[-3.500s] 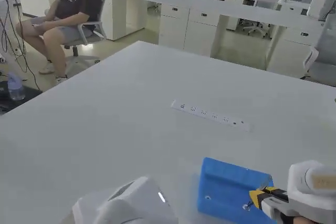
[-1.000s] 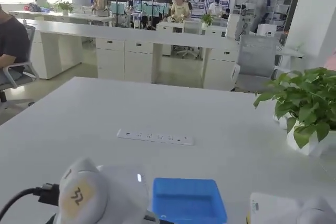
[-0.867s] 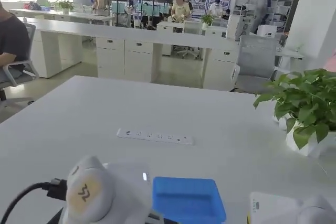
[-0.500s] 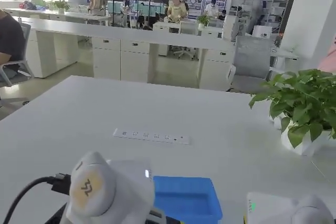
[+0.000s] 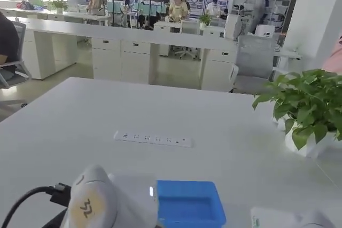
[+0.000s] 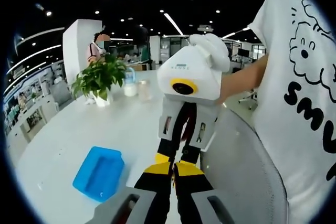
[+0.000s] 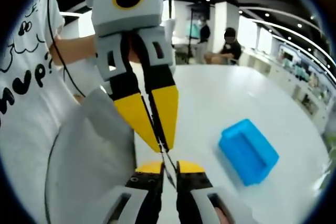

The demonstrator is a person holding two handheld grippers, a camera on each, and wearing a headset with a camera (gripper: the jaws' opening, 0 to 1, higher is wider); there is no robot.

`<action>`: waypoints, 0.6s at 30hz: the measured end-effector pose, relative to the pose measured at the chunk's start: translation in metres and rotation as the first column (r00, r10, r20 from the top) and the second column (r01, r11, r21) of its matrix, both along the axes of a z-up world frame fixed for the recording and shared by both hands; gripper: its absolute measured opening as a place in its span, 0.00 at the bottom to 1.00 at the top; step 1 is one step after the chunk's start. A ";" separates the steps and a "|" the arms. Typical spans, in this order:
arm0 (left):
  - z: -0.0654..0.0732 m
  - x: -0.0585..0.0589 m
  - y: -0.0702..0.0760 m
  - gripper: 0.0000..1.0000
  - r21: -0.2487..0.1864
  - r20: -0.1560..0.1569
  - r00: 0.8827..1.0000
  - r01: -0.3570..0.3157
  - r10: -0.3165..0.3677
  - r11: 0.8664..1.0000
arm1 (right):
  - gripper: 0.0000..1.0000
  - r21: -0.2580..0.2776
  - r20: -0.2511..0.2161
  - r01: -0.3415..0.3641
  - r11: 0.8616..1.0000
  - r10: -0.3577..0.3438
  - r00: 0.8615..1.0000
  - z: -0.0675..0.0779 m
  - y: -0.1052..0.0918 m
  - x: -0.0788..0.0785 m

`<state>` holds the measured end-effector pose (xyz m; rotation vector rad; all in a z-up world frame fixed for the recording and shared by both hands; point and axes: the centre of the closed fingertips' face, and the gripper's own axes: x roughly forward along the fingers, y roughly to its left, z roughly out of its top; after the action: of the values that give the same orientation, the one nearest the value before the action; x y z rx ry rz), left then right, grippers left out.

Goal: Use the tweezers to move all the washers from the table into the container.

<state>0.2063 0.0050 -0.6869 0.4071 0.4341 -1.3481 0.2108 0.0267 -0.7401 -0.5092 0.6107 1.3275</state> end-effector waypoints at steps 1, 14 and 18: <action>-0.004 0.004 0.002 0.00 0.025 0.029 1.000 -0.001 0.000 1.000 | 0.05 -0.022 0.014 0.002 1.000 -0.002 1.000 -0.005 -0.003 0.004; -0.073 0.038 -0.006 0.00 0.089 0.020 1.000 -0.014 0.012 0.996 | 0.05 -0.178 0.080 -0.001 0.984 0.015 0.997 -0.069 -0.016 0.039; -0.091 0.046 -0.006 0.00 0.071 -0.047 0.999 -0.023 0.027 0.997 | 0.05 -0.200 0.064 0.002 0.980 0.011 0.998 -0.087 -0.019 0.042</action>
<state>0.2523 -0.0013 -0.7780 0.4266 0.5262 -1.3232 0.2532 0.0079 -0.8266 -0.7151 0.6930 1.2556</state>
